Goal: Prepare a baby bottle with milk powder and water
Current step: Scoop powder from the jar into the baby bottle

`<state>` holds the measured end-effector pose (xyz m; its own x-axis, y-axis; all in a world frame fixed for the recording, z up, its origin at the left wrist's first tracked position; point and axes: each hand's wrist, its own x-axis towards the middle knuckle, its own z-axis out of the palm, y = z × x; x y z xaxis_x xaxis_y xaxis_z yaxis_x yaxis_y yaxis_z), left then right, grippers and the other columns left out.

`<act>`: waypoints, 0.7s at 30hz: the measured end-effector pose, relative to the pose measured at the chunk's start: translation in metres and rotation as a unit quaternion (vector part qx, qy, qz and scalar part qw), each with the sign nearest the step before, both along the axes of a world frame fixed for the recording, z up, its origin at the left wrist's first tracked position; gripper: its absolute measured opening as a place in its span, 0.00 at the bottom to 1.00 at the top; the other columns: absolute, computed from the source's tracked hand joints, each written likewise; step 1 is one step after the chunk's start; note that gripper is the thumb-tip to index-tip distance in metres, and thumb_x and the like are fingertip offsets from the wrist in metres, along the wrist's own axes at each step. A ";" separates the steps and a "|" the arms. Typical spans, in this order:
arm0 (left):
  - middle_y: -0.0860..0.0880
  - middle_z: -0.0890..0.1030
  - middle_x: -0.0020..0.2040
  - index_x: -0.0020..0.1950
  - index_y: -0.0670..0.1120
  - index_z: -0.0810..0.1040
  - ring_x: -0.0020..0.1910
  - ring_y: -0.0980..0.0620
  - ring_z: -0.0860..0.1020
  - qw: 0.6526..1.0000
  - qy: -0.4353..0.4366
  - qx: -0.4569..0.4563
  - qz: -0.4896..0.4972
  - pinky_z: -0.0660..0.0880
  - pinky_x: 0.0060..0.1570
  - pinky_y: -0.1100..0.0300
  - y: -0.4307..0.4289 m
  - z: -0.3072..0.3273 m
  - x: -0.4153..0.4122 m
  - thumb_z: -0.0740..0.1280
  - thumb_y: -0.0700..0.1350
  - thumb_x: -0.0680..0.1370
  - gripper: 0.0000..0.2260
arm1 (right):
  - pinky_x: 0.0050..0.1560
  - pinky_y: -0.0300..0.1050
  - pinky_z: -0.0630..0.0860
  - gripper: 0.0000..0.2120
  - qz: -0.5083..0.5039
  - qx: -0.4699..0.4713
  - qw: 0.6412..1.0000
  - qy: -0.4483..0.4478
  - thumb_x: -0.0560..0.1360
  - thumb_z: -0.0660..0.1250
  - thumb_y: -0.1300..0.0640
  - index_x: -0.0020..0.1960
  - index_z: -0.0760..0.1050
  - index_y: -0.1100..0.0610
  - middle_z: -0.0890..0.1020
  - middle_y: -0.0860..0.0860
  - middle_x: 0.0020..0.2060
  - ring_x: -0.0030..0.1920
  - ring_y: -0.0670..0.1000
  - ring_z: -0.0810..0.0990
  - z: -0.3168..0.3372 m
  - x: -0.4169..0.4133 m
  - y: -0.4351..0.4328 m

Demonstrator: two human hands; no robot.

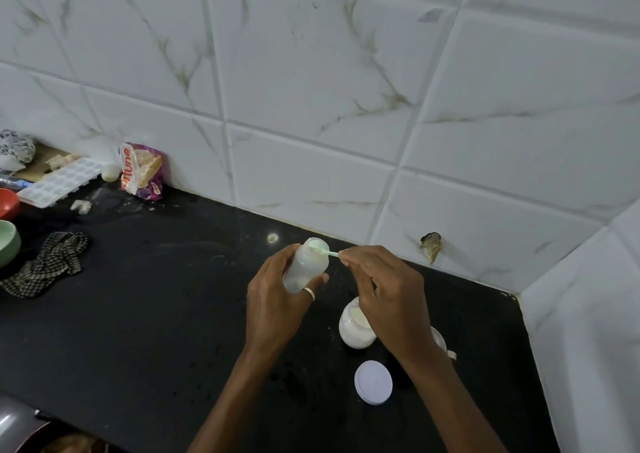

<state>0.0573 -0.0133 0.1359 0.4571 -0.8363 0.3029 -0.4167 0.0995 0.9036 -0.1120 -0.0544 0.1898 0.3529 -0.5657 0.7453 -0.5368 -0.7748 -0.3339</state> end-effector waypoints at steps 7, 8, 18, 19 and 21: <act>0.57 0.82 0.59 0.67 0.52 0.79 0.58 0.59 0.80 1.000 0.007 0.004 0.002 0.80 0.56 0.58 -0.001 -0.002 -0.002 0.81 0.52 0.70 0.27 | 0.57 0.42 0.80 0.15 0.004 -0.050 0.998 0.034 0.83 0.60 0.61 0.54 0.85 0.65 0.87 0.57 0.49 0.50 0.55 0.87 -0.005 -0.004 -0.001; 0.57 0.82 0.59 0.67 0.53 0.79 0.57 0.60 0.80 1.000 0.006 0.004 0.002 0.80 0.56 0.58 -0.001 -0.002 -0.002 0.81 0.52 0.70 0.26 | 0.57 0.43 0.80 0.16 0.004 -0.050 0.998 0.031 0.84 0.59 0.61 0.54 0.85 0.65 0.87 0.57 0.49 0.50 0.55 0.87 -0.006 -0.004 -0.001; 0.57 0.83 0.60 0.66 0.54 0.79 0.57 0.59 0.81 1.000 0.003 0.008 -0.004 0.80 0.55 0.60 -0.001 -0.003 -0.003 0.81 0.53 0.70 0.26 | 0.58 0.40 0.79 0.14 0.002 -0.062 0.998 0.024 0.82 0.60 0.63 0.54 0.85 0.66 0.87 0.58 0.49 0.50 0.55 0.87 -0.007 -0.005 -0.001; 0.57 0.82 0.59 0.66 0.54 0.79 0.57 0.59 0.81 1.000 0.003 0.008 -0.004 0.80 0.55 0.60 -0.001 -0.003 -0.003 0.81 0.53 0.70 0.26 | 0.58 0.40 0.79 0.13 0.002 -0.064 0.998 0.025 0.81 0.61 0.64 0.54 0.85 0.66 0.87 0.58 0.49 0.50 0.55 0.87 -0.008 -0.005 -0.002; 0.57 0.82 0.59 0.66 0.54 0.78 0.57 0.59 0.81 1.000 0.000 0.008 -0.005 0.81 0.55 0.59 -0.001 -0.004 -0.004 0.81 0.53 0.70 0.26 | 0.59 0.40 0.79 0.12 -0.001 -0.060 0.998 0.024 0.80 0.63 0.63 0.54 0.85 0.66 0.88 0.58 0.49 0.50 0.55 0.87 -0.009 -0.005 -0.001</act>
<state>0.0536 -0.0142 0.1322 0.4482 -0.8457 0.2898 -0.4159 0.0898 0.9050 -0.1170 -0.0557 0.1807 0.3888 -0.4744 0.7898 -0.5509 -0.8068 -0.2134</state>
